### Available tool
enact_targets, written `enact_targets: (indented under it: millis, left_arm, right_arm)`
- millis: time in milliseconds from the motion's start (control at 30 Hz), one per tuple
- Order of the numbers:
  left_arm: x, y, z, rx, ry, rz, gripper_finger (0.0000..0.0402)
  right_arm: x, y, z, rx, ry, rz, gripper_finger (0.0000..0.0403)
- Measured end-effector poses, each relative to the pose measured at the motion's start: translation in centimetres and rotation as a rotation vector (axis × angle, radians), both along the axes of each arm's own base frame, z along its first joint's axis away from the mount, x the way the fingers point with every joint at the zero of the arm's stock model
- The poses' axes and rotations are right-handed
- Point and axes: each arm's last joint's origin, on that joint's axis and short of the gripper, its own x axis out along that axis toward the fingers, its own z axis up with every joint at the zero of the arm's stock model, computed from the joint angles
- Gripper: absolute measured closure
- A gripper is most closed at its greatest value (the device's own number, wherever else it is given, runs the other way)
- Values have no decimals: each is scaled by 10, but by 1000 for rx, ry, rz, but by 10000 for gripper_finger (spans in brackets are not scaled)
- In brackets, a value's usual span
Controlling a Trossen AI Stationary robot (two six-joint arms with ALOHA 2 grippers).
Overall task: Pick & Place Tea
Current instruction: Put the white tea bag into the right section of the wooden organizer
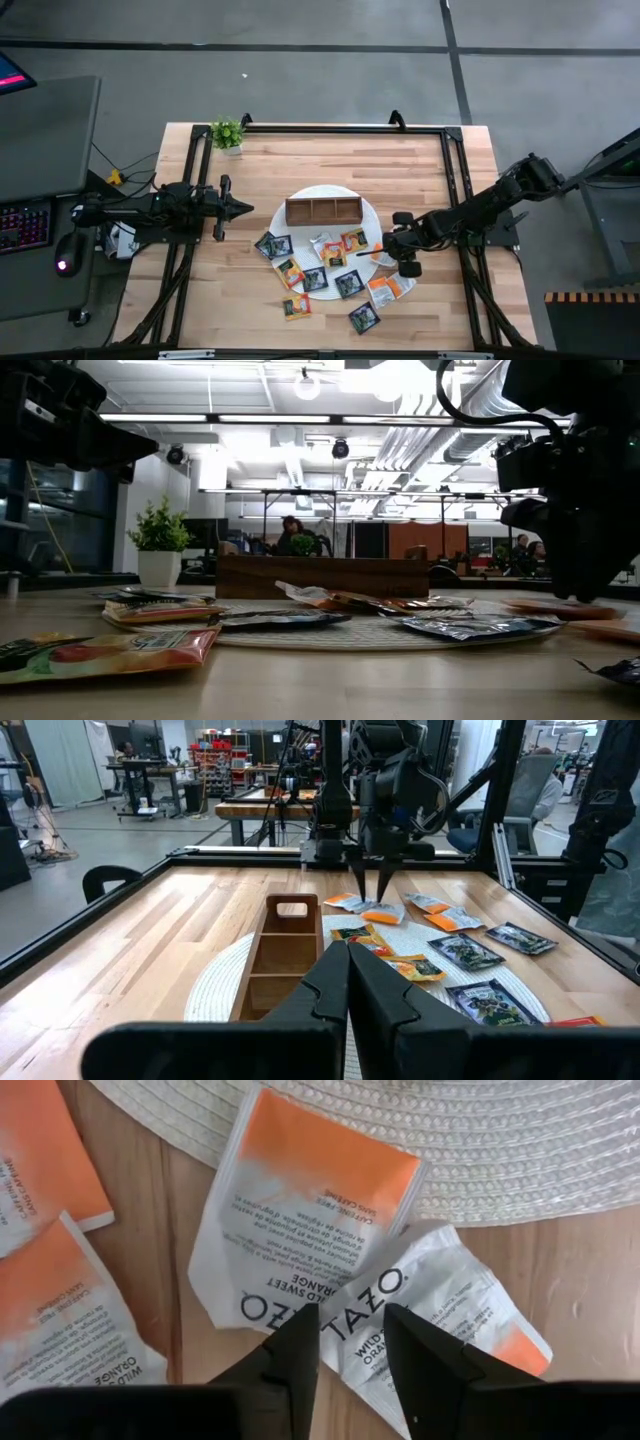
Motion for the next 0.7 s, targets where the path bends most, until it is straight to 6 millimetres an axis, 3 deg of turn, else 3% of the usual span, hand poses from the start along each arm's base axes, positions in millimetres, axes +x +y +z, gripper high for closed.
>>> enact_targets:
  millis: [200, 367, 700]
  left_arm:
    - [0, 0, 0, 0, 0, 0, 401]
    - [0, 0, 0, 0, 0, 0, 401]
    - [0, 0, 0, 0, 0, 0, 401]
  right_arm:
    - [0, 0, 0, -1, 0, 1, 321]
    - [0, -1, 0, -9, -3, -5, 318]
    - [4, -4, -10, -97, 8, -50, 226]
